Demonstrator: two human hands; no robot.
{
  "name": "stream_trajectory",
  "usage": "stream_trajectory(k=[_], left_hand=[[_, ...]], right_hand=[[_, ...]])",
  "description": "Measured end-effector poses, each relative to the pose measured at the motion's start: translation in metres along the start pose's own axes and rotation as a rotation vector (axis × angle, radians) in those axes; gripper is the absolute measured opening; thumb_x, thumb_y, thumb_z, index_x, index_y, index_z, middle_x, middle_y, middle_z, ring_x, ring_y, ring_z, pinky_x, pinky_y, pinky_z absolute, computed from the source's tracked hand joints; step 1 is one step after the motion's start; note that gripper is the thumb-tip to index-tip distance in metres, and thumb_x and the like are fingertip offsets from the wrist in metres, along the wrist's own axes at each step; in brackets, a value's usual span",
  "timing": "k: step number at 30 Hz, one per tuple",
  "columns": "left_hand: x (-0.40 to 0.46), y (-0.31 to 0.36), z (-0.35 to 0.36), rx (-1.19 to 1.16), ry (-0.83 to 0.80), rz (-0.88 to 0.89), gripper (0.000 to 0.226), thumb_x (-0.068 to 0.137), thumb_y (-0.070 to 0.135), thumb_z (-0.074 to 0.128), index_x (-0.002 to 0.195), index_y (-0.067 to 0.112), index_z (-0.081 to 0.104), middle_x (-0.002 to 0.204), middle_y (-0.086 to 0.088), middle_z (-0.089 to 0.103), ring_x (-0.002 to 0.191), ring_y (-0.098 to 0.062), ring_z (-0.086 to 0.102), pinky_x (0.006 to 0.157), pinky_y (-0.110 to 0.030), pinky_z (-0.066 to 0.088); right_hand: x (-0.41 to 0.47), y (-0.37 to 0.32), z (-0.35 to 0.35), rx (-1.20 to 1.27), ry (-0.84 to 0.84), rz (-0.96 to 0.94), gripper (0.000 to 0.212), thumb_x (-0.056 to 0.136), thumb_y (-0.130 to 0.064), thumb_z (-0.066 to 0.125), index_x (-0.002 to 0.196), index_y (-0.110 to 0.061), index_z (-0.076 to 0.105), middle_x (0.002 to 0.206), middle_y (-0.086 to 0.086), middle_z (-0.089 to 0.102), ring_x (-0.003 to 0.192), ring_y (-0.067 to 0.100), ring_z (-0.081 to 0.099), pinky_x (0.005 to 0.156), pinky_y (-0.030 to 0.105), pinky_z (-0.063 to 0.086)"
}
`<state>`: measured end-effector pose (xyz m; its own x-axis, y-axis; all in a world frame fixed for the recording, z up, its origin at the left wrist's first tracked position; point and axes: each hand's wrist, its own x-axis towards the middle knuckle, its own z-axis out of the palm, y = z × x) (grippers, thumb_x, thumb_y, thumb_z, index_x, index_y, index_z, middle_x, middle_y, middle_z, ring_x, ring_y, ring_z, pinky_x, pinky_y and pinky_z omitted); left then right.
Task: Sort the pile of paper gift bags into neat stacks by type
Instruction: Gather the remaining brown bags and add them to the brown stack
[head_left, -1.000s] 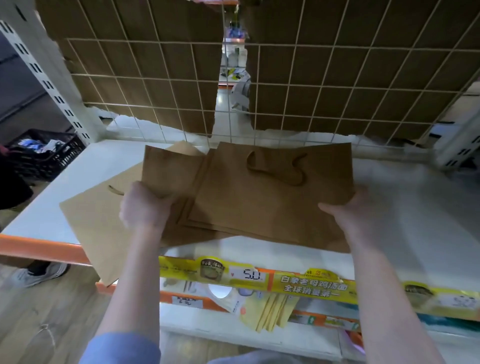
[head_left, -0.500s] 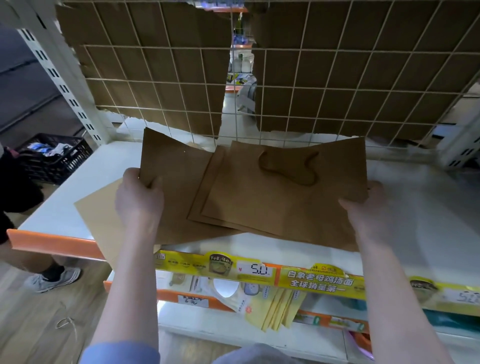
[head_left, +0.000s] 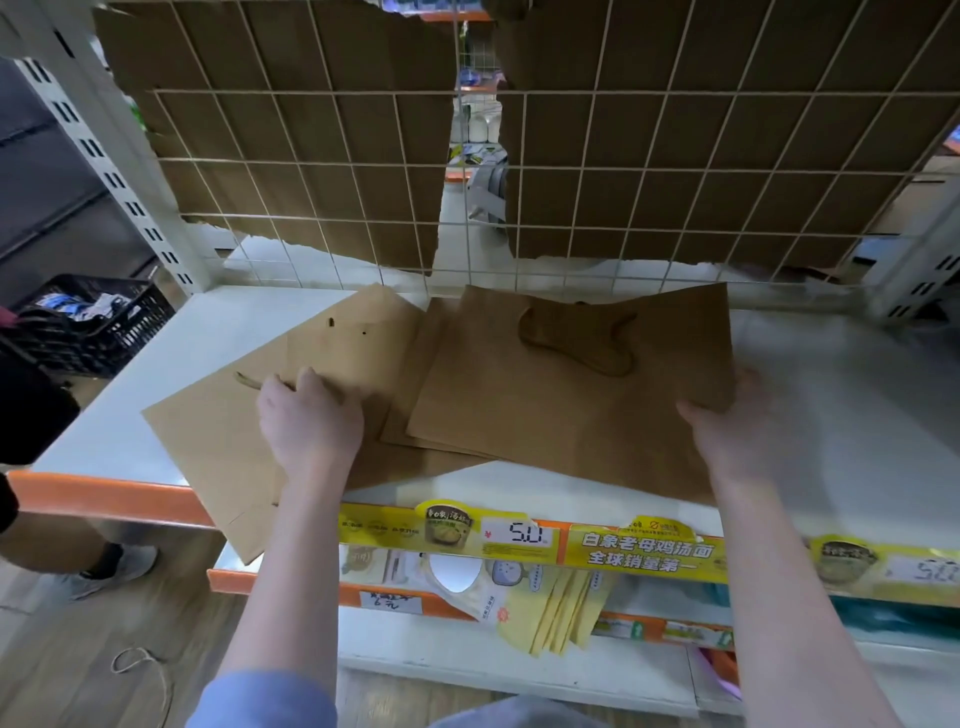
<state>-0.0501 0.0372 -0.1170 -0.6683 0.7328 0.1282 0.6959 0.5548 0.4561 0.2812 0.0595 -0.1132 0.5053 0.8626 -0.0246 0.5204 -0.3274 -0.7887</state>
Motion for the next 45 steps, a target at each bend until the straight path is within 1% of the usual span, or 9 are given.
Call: stream_trajectory(k=[5, 12, 18, 23, 27, 30, 33, 38, 45], left_hand=[[-0.002, 0.009, 0.011, 0.021, 0.030, 0.189, 0.033, 0.092, 0.025, 0.051, 0.092, -0.006, 0.060, 0.101, -0.025, 0.059, 0.101, -0.040, 0.050, 0.085, -0.041, 0.036], [-0.020, 0.041, 0.020, -0.035, -0.091, 0.335, 0.042, 0.096, 0.034, 0.047, 0.115, -0.001, 0.060, 0.116, -0.024, 0.058, 0.107, -0.040, 0.049, 0.092, -0.040, 0.034], [-0.019, 0.056, 0.018, -0.120, -0.201, 0.187, 0.049, 0.089, 0.036, 0.060, 0.116, -0.005, 0.057, 0.116, -0.023, 0.060, 0.109, -0.039, 0.053, 0.085, -0.039, 0.042], [-0.014, 0.061, 0.005, -0.615, -0.393, -0.069, 0.029, 0.082, 0.025, 0.071, 0.105, 0.008, 0.063, 0.092, -0.006, 0.061, 0.094, -0.027, 0.057, 0.078, -0.033, 0.044], [-0.022, 0.061, -0.001, -0.903, -0.445, -0.117, 0.017, 0.088, 0.021, 0.063, 0.103, 0.013, 0.059, 0.091, -0.007, 0.061, 0.087, -0.027, 0.060, 0.084, -0.045, 0.051], [-0.033, 0.066, -0.004, -1.068, -0.464, -0.143, 0.004, 0.094, 0.016, 0.054, 0.097, 0.018, 0.054, 0.087, -0.003, 0.059, 0.075, -0.019, 0.057, 0.074, -0.037, 0.051], [-0.042, 0.068, -0.004, -1.136, -0.415, -0.151, 0.013, 0.094, 0.015, 0.053, 0.088, 0.026, 0.054, 0.086, -0.003, 0.058, 0.080, -0.023, 0.055, 0.075, -0.038, 0.048], [-0.067, 0.074, -0.009, -1.180, -0.329, -0.139, 0.023, 0.093, 0.013, 0.053, 0.111, 0.026, 0.055, 0.090, 0.002, 0.060, 0.078, -0.016, 0.057, 0.068, -0.031, 0.049], [-0.110, 0.081, -0.024, -1.192, -0.329, -0.077, 0.018, 0.093, 0.011, 0.053, 0.091, 0.027, 0.061, 0.084, 0.007, 0.066, 0.077, -0.012, 0.061, 0.068, -0.027, 0.049]], right_hand=[[0.001, 0.000, -0.001, 0.009, -0.009, 0.004, 0.055, 0.082, -0.015, 0.068, 0.131, -0.007, 0.045, 0.126, 0.019, 0.056, 0.115, 0.040, 0.053, 0.095, 0.043, 0.041], [0.000, -0.003, -0.002, 0.012, -0.018, 0.010, 0.053, 0.084, -0.015, 0.066, 0.131, -0.007, 0.044, 0.127, 0.019, 0.056, 0.116, 0.038, 0.052, 0.094, 0.041, 0.041], [0.001, -0.002, -0.007, 0.000, -0.049, -0.025, 0.052, 0.083, -0.016, 0.067, 0.131, -0.009, 0.046, 0.125, 0.018, 0.057, 0.115, 0.036, 0.053, 0.090, 0.037, 0.042], [0.009, 0.006, -0.015, 0.032, -0.072, -0.030, 0.053, 0.081, -0.018, 0.069, 0.129, -0.011, 0.048, 0.124, 0.014, 0.060, 0.112, 0.033, 0.056, 0.087, 0.034, 0.042], [0.017, 0.010, -0.029, 0.167, -0.069, -0.012, 0.052, 0.080, -0.015, 0.070, 0.127, -0.014, 0.047, 0.116, 0.009, 0.060, 0.108, 0.029, 0.057, 0.082, 0.030, 0.042], [0.025, 0.015, -0.041, 0.235, -0.087, 0.010, 0.051, 0.078, -0.012, 0.071, 0.123, -0.015, 0.048, 0.103, 0.003, 0.056, 0.103, 0.030, 0.059, 0.087, 0.040, 0.049], [0.032, 0.021, -0.056, 0.323, -0.132, 0.020, 0.045, 0.081, -0.009, 0.068, 0.121, -0.015, 0.048, 0.104, 0.006, 0.057, 0.097, 0.030, 0.060, 0.087, 0.044, 0.051], [0.045, 0.034, -0.091, 0.438, -0.110, 0.026, 0.035, 0.088, -0.010, 0.058, 0.120, -0.025, 0.056, 0.109, 0.006, 0.058, 0.099, 0.026, 0.058, 0.093, 0.042, 0.048], [0.042, 0.046, -0.137, 0.347, -0.016, -0.084, 0.034, 0.086, -0.011, 0.057, 0.119, -0.019, 0.063, 0.116, 0.011, 0.065, 0.112, 0.030, 0.057, 0.097, 0.045, 0.046]])
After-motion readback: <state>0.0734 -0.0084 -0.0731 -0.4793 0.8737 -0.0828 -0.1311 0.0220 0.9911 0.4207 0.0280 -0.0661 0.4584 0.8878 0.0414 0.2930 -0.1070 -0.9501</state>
